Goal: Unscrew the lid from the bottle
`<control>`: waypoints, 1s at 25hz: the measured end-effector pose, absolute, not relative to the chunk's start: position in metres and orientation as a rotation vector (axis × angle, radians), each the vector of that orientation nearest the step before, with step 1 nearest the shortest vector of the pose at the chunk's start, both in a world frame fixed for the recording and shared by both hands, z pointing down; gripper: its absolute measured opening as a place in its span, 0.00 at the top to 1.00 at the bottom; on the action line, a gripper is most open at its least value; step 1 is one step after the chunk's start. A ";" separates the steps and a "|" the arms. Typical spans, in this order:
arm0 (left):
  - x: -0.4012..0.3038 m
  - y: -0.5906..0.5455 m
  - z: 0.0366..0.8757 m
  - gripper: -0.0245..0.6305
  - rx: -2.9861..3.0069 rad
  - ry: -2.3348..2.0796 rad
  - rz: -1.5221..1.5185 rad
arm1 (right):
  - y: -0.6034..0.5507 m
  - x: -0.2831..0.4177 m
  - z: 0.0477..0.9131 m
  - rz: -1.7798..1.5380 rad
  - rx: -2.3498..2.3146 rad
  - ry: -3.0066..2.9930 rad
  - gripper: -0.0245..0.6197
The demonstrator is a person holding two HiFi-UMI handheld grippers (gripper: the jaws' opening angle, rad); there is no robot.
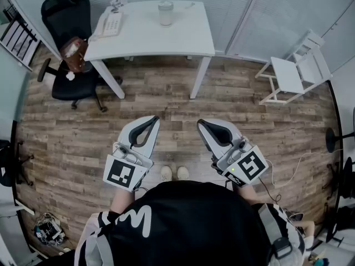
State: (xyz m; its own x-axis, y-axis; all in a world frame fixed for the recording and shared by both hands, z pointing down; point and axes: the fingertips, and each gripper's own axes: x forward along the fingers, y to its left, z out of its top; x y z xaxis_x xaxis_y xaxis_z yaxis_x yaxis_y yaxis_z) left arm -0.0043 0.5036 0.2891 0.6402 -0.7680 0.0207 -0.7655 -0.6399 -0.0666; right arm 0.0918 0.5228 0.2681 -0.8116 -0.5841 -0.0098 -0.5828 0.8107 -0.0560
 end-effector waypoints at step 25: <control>-0.026 0.504 0.293 0.96 -2.821 1.317 -0.034 | 0.515 0.082 0.266 -0.028 -1.040 2.928 0.96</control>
